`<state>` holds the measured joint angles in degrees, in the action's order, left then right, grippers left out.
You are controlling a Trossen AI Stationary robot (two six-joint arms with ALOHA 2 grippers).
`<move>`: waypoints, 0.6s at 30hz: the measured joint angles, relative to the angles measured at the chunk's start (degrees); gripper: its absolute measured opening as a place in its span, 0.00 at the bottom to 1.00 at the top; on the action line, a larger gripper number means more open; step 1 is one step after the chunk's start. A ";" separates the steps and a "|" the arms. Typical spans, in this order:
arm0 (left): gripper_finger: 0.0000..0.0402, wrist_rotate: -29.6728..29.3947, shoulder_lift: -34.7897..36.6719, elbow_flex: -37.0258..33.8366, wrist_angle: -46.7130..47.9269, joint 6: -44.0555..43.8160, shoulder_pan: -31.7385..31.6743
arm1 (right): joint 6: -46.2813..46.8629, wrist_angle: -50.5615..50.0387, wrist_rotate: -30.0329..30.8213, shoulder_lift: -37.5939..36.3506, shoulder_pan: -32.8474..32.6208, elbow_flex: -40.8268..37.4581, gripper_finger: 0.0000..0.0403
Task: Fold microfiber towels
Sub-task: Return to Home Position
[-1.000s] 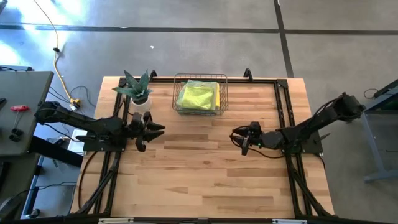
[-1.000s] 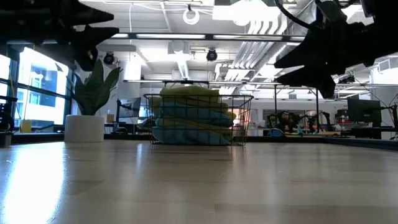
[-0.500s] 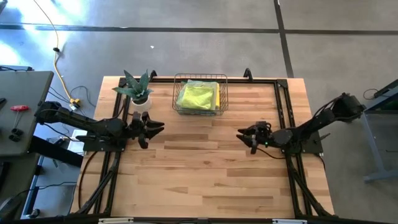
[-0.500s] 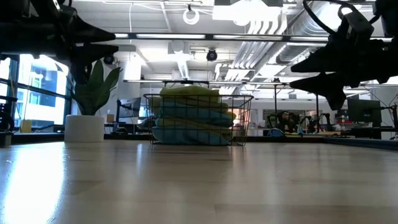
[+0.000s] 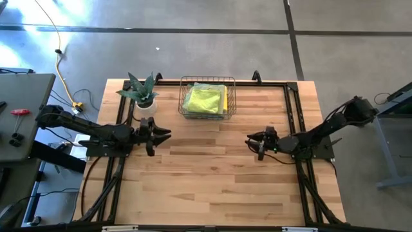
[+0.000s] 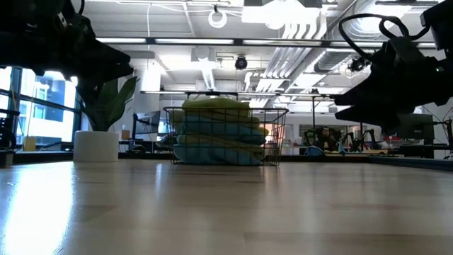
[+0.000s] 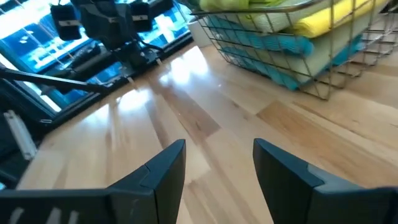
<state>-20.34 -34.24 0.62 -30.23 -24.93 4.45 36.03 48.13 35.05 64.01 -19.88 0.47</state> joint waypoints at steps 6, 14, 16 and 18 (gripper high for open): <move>0.29 -6.15 0.02 0.02 1.18 -0.20 -1.75 | -1.29 -5.98 5.58 -0.02 0.01 0.00 0.45; 0.29 -9.01 0.00 0.04 6.10 -0.39 -2.34 | -5.08 -12.70 0.31 0.00 0.02 -0.02 0.45; 0.29 -8.95 0.02 0.04 6.16 -0.38 -2.34 | -4.95 -13.50 -1.38 -0.01 0.01 -0.02 0.45; 0.29 -8.85 0.02 0.04 6.17 -0.38 -2.34 | -5.01 -13.62 -2.63 0.00 0.00 -0.02 0.45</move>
<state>-29.19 -34.22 0.67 -24.06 -25.31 2.11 31.02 34.52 32.42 64.01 -19.87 0.45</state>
